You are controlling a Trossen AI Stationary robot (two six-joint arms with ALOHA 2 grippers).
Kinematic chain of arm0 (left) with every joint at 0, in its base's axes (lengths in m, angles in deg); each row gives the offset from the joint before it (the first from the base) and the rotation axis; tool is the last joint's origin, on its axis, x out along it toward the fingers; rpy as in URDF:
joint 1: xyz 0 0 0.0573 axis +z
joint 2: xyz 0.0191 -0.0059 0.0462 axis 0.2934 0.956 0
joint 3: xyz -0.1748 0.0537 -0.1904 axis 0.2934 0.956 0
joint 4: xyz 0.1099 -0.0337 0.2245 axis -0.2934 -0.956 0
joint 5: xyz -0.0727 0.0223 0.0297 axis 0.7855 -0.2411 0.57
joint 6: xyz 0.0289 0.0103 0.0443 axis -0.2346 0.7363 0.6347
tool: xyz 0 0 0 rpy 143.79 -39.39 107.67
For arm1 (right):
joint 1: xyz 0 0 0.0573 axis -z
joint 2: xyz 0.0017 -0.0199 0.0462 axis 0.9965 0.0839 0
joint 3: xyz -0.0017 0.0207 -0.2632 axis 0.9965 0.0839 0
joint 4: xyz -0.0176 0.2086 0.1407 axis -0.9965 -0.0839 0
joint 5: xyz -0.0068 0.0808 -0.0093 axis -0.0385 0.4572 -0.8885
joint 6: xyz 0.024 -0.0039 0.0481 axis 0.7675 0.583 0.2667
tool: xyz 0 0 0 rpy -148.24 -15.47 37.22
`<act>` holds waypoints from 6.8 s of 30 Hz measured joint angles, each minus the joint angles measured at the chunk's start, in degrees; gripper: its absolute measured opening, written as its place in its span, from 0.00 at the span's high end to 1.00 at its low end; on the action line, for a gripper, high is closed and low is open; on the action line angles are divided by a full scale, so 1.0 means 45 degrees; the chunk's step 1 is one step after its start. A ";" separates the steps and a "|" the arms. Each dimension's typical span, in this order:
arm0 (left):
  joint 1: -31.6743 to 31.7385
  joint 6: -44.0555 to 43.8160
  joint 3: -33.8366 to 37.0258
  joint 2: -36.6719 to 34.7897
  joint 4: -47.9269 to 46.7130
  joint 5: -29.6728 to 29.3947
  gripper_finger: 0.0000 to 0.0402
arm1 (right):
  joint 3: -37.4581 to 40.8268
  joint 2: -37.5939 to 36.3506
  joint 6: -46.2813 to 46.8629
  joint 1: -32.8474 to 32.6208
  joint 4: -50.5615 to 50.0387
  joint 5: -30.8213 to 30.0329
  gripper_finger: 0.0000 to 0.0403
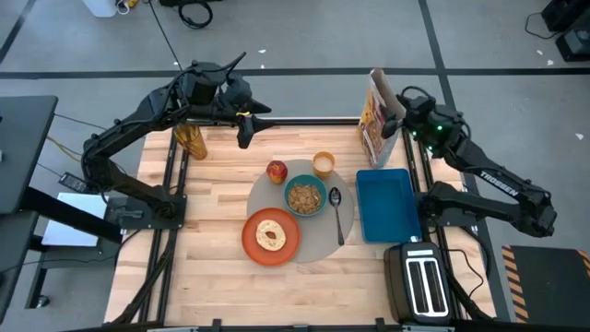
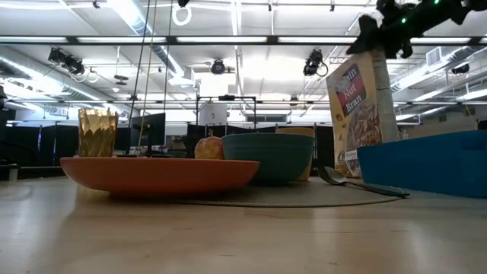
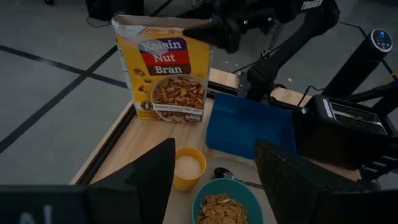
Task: Arrange a breakfast setting
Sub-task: Pour the cereal from the cereal box into the green bowl, then return to Home Position
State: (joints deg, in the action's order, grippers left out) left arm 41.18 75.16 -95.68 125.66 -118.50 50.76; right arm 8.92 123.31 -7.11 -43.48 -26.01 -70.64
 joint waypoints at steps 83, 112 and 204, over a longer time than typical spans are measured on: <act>-0.1396 0.1739 1.4387 -0.8671 0.7934 -0.1229 0.95 | -0.0481 -0.3881 -0.0597 -0.9491 -0.2789 0.3471 0.84; -0.3436 0.0410 2.0690 -1.7653 0.9421 -0.1580 0.95 | 0.7625 -0.8373 0.0568 -0.9481 0.2846 0.2925 0.84; -0.5114 0.1943 2.1838 -1.6670 1.0423 -0.3988 0.95 | 0.8347 -0.8193 -0.0449 -0.9481 0.2562 0.2851 0.84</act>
State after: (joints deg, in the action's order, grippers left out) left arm 18.17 83.91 2.59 50.64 -71.59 32.82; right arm 46.48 86.44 -9.14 -86.14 -14.48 -57.81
